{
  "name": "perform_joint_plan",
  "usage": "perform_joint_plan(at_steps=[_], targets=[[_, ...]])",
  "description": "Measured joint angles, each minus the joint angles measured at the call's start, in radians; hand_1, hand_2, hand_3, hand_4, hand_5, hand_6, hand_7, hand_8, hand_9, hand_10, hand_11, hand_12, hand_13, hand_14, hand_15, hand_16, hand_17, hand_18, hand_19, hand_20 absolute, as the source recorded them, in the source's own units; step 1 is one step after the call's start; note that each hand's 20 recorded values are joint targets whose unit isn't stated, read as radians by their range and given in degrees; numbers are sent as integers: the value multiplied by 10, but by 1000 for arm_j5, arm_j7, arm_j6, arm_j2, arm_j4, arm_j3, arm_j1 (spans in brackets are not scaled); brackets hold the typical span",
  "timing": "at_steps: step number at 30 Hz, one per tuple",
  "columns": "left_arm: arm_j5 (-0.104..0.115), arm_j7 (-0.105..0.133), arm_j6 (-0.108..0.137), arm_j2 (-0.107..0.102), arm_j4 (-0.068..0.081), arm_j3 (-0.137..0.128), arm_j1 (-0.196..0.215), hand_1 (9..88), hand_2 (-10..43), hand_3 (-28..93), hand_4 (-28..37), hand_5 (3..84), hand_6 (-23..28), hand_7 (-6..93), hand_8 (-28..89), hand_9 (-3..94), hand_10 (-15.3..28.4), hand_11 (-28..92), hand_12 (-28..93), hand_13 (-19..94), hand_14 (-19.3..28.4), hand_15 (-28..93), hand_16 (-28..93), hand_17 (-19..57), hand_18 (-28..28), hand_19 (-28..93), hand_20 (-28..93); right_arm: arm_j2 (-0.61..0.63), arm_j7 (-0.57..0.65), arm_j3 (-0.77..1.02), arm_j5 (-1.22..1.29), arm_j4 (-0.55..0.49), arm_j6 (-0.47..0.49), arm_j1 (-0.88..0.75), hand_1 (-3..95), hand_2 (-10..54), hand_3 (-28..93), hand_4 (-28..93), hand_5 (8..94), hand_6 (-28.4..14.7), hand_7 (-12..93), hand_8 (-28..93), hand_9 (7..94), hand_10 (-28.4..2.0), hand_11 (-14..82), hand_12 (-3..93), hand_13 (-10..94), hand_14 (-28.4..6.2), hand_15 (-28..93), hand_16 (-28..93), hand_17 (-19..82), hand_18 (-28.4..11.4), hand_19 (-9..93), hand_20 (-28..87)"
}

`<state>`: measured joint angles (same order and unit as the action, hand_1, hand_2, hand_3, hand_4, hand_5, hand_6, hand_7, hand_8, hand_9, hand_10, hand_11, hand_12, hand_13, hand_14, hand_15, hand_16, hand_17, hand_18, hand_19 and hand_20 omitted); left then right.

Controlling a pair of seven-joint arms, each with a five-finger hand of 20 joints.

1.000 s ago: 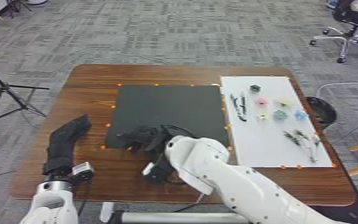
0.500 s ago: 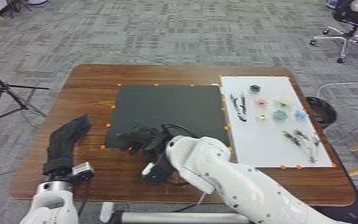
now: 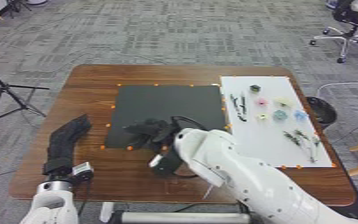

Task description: Arrange flowers

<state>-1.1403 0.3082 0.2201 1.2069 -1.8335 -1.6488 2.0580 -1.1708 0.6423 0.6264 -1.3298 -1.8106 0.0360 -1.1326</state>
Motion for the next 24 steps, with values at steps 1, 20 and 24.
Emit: perform_joint_plan(at_steps=[1,20,24], targets=[[0,0,0,0,0,0,0,174,144,712,-283,484,52,85,-59,436,133,148,123,373,163,155,42,49,122,114,171,0,1,4,-4,7,0,-1,209,133,457,-72,621,-56,59,-68,625,-154,76,72,804,-114,776,323,389,-275,821,526],[0,0,-5,0,1,0,-2,175,145,714,-283,480,54,80,-56,429,133,136,129,368,162,142,48,49,122,110,172,-49,-5,18,-30,66,1,-25,190,131,495,-101,626,-51,61,-68,630,-150,77,73,808,-111,779,322,390,-276,821,527],[0,0,-5,0,1,1,-3,176,145,713,-283,479,54,78,-56,429,133,134,130,368,161,141,50,49,122,110,172,-54,-7,14,-30,68,1,-25,193,132,490,-102,627,-48,64,-68,634,-147,78,74,808,-111,780,324,390,-273,820,526]])
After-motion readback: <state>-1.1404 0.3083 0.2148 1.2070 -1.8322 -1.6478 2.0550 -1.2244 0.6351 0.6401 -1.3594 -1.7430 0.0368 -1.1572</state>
